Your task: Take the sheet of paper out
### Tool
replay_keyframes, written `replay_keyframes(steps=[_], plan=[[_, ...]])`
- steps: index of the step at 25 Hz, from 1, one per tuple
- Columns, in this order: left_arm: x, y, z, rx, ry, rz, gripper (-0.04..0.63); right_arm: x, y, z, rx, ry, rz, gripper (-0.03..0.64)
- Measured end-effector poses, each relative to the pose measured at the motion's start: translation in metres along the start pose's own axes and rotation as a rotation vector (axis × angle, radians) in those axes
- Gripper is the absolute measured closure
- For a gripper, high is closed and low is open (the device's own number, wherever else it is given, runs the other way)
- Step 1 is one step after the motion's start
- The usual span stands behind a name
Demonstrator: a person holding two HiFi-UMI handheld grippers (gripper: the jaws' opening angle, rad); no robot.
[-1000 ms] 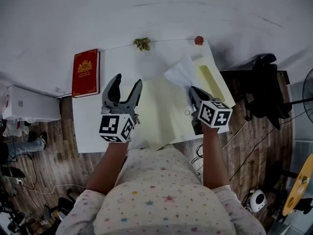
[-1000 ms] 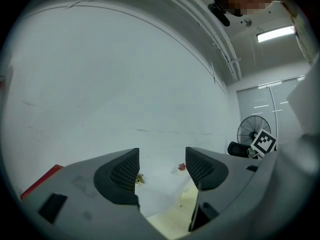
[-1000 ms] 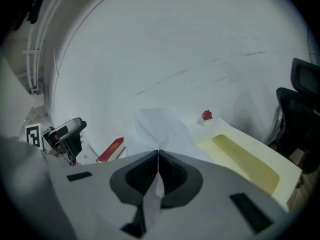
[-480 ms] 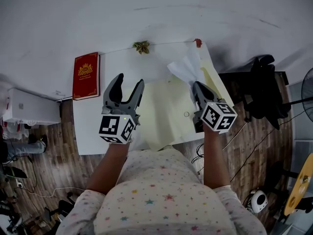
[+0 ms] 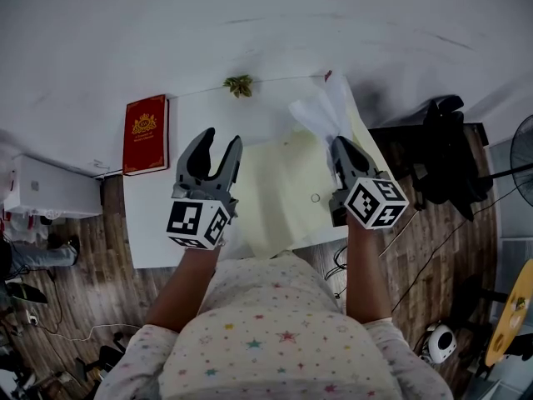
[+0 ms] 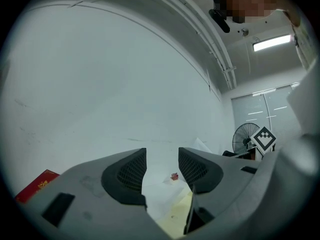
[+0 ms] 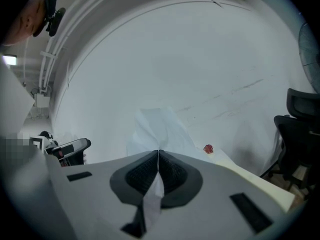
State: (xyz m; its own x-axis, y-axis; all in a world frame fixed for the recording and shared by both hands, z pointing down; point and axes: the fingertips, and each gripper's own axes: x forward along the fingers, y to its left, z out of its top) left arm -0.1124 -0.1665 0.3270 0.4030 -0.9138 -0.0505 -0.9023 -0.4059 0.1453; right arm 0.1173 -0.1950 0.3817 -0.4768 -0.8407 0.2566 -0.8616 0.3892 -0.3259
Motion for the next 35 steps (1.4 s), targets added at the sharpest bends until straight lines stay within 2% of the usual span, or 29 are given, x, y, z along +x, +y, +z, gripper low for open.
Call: replay_keyframes(steps=[24, 35], plan=[[-0.001, -0.022, 0.017, -0.002, -0.016, -0.070, 0.559, -0.025, 0.011, 0.038, -0.098, -0.112, -0.042, 0.614], [0.003, -0.033, 0.016, 0.001, -0.008, -0.100, 0.574, -0.042, 0.010, 0.049, -0.119, -0.170, -0.074, 0.615]])
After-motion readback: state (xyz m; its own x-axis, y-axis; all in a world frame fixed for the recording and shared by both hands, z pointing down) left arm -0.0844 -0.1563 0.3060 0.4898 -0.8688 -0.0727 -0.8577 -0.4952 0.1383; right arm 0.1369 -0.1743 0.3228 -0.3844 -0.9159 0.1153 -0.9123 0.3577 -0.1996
